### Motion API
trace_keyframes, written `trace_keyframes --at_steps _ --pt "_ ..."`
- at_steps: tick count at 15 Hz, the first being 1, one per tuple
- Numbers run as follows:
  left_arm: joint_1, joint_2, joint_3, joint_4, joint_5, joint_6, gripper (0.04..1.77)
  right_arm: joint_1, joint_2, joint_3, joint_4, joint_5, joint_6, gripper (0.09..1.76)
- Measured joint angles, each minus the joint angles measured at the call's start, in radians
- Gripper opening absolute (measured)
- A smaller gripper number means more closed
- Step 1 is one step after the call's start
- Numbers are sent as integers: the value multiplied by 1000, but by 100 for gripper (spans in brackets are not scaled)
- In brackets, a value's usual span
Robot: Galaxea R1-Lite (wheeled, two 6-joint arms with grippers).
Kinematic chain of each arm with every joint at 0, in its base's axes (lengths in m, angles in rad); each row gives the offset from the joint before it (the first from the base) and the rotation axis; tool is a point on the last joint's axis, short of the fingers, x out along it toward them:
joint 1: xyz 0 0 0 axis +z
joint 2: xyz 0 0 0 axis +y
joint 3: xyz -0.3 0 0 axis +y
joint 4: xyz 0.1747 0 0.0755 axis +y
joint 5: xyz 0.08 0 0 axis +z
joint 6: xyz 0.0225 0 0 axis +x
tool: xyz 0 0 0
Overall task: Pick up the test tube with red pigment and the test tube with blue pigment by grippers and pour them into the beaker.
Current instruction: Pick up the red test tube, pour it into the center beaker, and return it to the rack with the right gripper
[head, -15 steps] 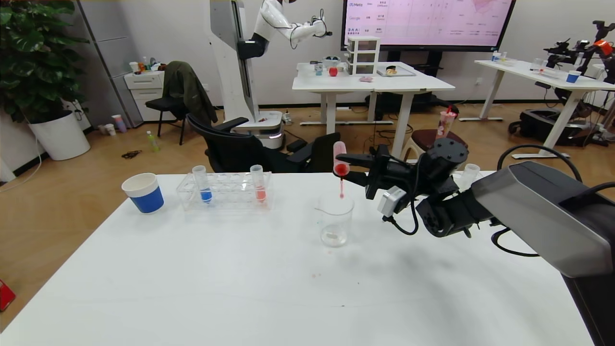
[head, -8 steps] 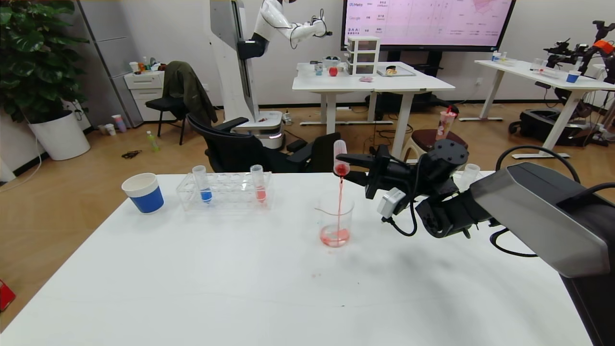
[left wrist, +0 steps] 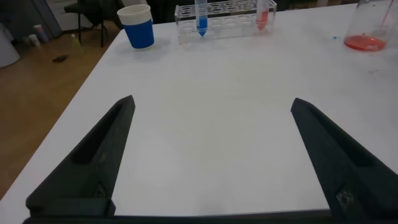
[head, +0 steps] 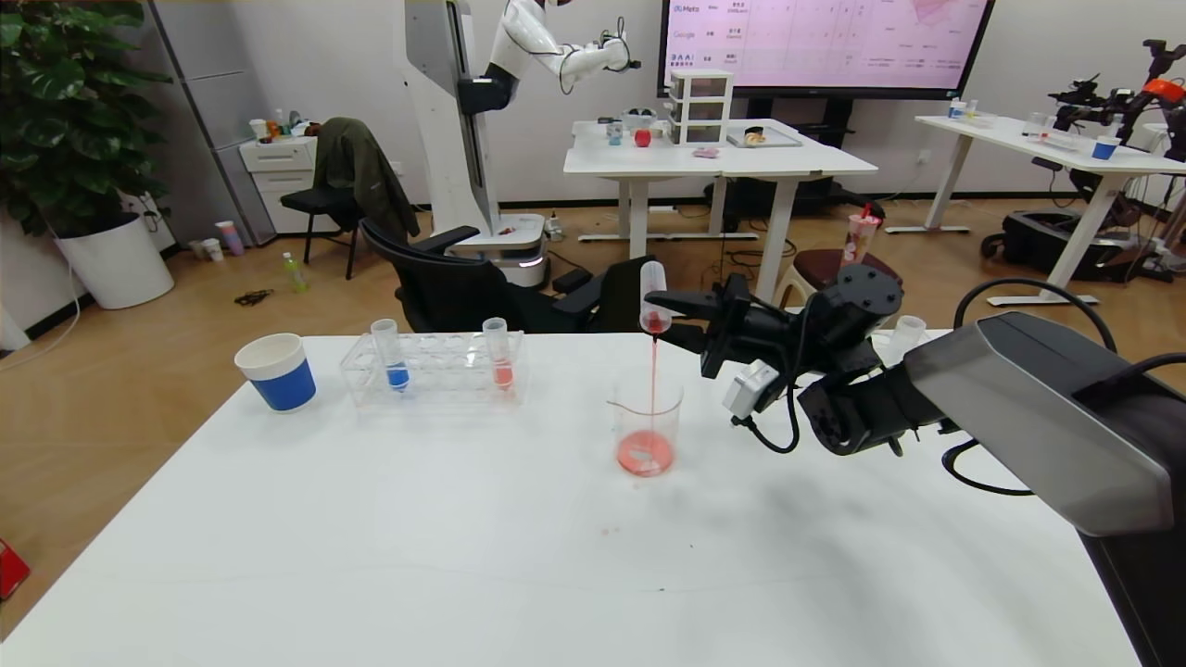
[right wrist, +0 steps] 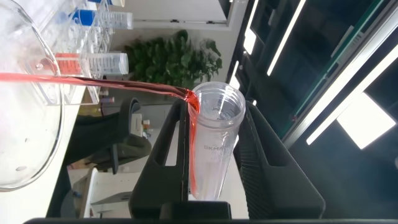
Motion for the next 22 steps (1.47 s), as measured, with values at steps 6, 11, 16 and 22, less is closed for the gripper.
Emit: trace_keyframes --at_steps 6,11,16,22 --pt "0 0 0 0 0 0 175 0 0 -25 -3 6 -38 49" --pt "0 0 0 0 0 0 175 4 0 -12 -10 1 -53 49" --pt "0 0 0 0 0 0 175 6 -24 -15 -9 -108 112 49" --pt "0 0 0 0 0 0 175 24 -91 50 -128 -335 528 49"
